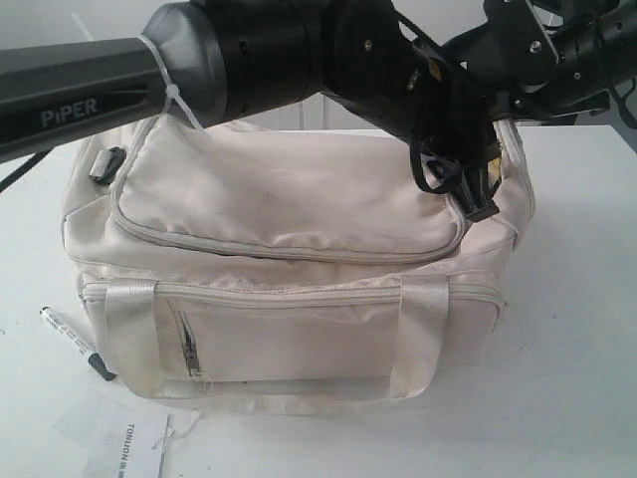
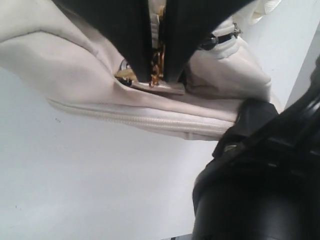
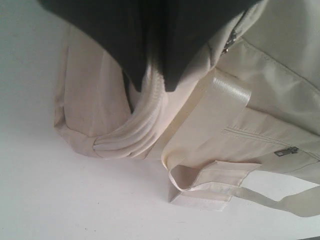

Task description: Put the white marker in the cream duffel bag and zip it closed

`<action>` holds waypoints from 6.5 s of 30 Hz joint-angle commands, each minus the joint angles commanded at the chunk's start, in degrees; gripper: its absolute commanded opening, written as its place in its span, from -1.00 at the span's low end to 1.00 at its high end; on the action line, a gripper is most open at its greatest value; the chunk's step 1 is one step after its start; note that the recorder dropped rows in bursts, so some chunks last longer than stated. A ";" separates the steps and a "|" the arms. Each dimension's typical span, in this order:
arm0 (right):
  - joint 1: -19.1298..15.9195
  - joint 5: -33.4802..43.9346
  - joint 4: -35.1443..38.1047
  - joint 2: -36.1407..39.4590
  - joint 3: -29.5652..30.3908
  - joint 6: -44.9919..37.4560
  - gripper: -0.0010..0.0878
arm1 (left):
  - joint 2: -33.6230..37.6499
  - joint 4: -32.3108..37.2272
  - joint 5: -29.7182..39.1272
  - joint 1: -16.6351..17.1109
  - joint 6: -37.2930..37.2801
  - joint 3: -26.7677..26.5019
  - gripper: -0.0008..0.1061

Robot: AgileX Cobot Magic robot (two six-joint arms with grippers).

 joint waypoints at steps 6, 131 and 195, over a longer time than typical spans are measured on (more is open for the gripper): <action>0.00 0.11 0.00 0.58 0.00 0.11 -0.98 | -1.09 -0.31 4.13 -1.12 0.14 0.00 -0.99; -1.94 -15.04 1.34 -0.81 0.00 6.08 -0.98 | -3.33 2.74 10.73 -1.02 -13.67 0.01 -0.99; -7.02 11.07 -1.30 -1.74 -8.39 3.53 0.44 | -2.97 15.66 5.58 1.06 -22.97 0.11 -0.99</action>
